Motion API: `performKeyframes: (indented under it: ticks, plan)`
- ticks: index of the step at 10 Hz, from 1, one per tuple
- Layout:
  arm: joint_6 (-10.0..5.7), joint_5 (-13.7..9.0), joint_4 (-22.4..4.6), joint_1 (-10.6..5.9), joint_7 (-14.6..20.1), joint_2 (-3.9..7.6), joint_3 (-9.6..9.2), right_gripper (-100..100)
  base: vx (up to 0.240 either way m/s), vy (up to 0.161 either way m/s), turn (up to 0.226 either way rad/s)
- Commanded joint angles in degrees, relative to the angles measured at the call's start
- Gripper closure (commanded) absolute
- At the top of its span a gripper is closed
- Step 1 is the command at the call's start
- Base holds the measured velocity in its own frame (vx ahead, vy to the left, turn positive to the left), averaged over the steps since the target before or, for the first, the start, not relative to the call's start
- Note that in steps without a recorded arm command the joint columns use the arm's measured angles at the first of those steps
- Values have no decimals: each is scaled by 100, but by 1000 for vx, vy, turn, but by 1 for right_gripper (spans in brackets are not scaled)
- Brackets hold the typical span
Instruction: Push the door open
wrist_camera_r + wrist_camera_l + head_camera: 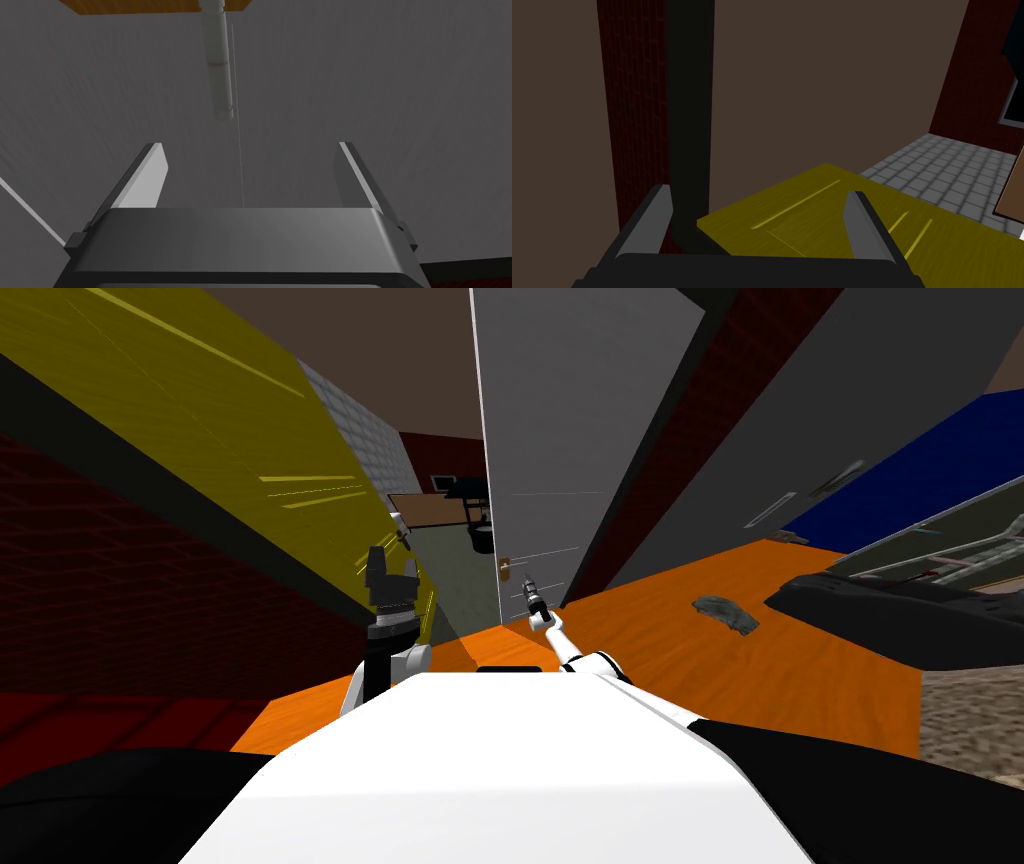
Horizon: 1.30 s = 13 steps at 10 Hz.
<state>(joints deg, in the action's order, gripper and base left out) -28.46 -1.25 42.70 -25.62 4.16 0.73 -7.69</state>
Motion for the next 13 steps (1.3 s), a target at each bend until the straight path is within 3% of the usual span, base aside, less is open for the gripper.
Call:
performKeyframes:
  ticks: [1,4,5,7,8,10,13]
  plan:
    - [14,-10,-264,-153,21,-32,-26,-100,42,-45,76]
    - [62,-30,-790,-475,61,-113,-80,-100,63,-62,68]
    - [68,-32,-847,-510,66,-123,-86,-100,46,-49,37]
    - [99,-28,-797,-482,62,-126,-92,-100,18,-17,7]
    - [99,-36,-818,-493,57,24,-72,-100,114,49,33]
    - [101,-41,-825,-498,53,90,-56,-100,178,54,15]
    - [105,-54,-841,-508,43,89,-19,-100,193,64,24]
